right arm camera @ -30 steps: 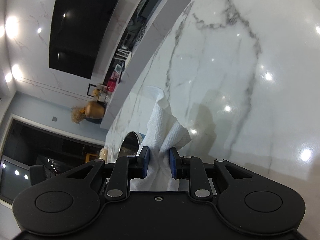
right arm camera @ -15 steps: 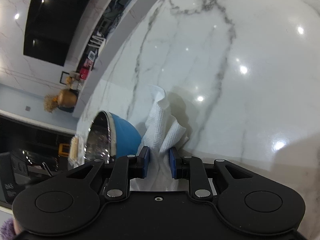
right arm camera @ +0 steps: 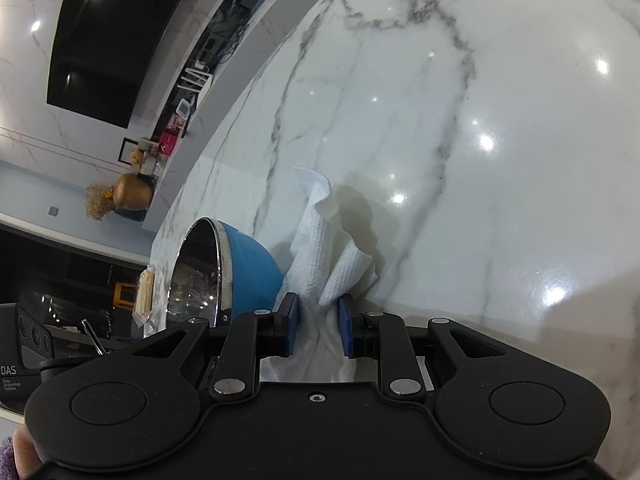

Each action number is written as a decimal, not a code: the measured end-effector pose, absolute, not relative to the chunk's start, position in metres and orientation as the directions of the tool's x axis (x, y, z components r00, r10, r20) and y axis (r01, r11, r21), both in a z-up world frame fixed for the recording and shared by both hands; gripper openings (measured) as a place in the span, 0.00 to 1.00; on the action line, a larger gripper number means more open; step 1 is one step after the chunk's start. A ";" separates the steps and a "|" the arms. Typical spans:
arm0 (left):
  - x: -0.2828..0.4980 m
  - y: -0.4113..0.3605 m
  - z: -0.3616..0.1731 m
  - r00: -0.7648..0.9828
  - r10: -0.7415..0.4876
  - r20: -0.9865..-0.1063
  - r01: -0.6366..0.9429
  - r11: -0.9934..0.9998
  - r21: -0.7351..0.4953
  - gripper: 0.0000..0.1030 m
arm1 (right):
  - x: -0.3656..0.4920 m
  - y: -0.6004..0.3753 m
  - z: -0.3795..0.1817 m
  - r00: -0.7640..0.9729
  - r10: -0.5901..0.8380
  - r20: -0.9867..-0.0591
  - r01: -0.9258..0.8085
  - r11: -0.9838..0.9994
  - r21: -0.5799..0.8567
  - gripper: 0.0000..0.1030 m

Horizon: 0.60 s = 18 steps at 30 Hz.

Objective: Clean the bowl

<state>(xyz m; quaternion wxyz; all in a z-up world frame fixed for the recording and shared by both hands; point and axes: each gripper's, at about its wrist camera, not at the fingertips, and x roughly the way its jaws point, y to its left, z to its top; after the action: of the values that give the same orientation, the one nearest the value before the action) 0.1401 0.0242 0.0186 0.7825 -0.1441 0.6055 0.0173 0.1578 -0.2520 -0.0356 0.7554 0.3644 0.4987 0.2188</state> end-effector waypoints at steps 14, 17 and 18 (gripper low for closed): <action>0.145 0.038 0.024 0.283 -0.111 -0.953 -0.164 0.973 -0.162 0.12 | 0.159 -0.270 -0.021 0.501 0.764 -0.407 -0.038 0.489 0.872 0.20; 0.144 0.035 0.023 0.287 -0.107 -0.952 -0.158 0.975 -0.157 0.12 | 0.161 -0.265 -0.024 0.477 0.755 -0.450 -0.028 0.525 0.851 0.20; 0.145 0.035 0.023 0.288 -0.106 -0.952 -0.157 0.975 -0.157 0.12 | 0.162 -0.263 -0.025 0.468 0.750 -0.468 -0.024 0.540 0.842 0.20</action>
<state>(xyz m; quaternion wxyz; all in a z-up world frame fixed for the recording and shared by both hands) 0.1446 0.0350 0.0227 0.7949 -0.1105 0.5964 0.0160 0.1619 -0.2632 -0.0249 0.7545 0.4055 0.4478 0.2564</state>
